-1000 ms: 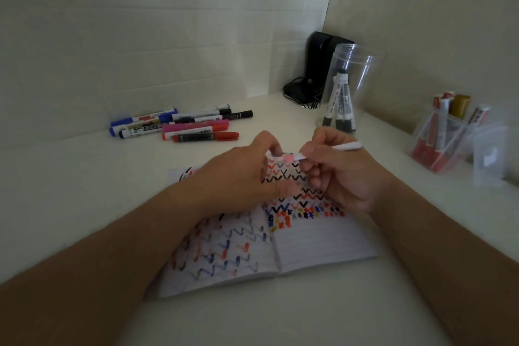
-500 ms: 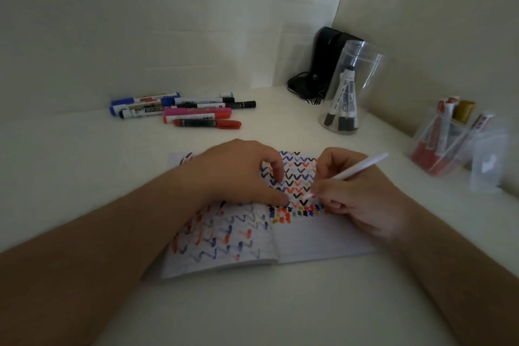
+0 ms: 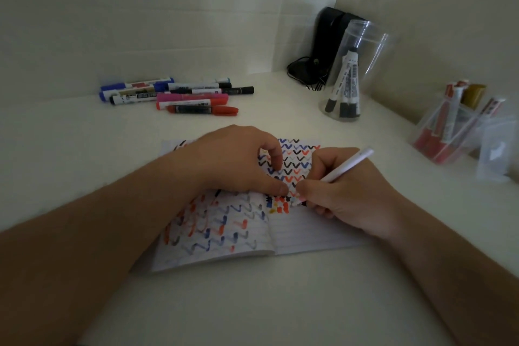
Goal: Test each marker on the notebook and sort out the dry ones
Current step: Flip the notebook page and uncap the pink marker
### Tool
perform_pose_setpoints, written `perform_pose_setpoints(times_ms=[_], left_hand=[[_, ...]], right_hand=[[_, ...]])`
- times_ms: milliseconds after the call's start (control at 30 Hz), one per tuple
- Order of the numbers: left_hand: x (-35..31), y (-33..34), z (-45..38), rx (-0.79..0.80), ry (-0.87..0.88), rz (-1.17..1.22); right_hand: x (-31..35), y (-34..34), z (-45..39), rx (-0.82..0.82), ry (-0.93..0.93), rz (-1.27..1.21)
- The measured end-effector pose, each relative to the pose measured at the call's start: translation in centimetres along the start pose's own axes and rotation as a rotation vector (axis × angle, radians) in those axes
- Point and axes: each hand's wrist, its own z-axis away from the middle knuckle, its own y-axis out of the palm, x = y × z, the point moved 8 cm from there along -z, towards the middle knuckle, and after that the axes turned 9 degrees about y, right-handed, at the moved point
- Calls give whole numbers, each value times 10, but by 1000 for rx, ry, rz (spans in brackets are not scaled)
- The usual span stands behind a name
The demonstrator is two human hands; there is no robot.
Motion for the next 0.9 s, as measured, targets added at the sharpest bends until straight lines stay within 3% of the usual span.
perform_pose_setpoints(times_ms=[300,900], left_hand=[[-1,1,0,-2,6,-23],[-2,0,1,-3,11,-5]], right_hand=[[6,3,1,1,-34,103],[3,3,1,23,-58,52]])
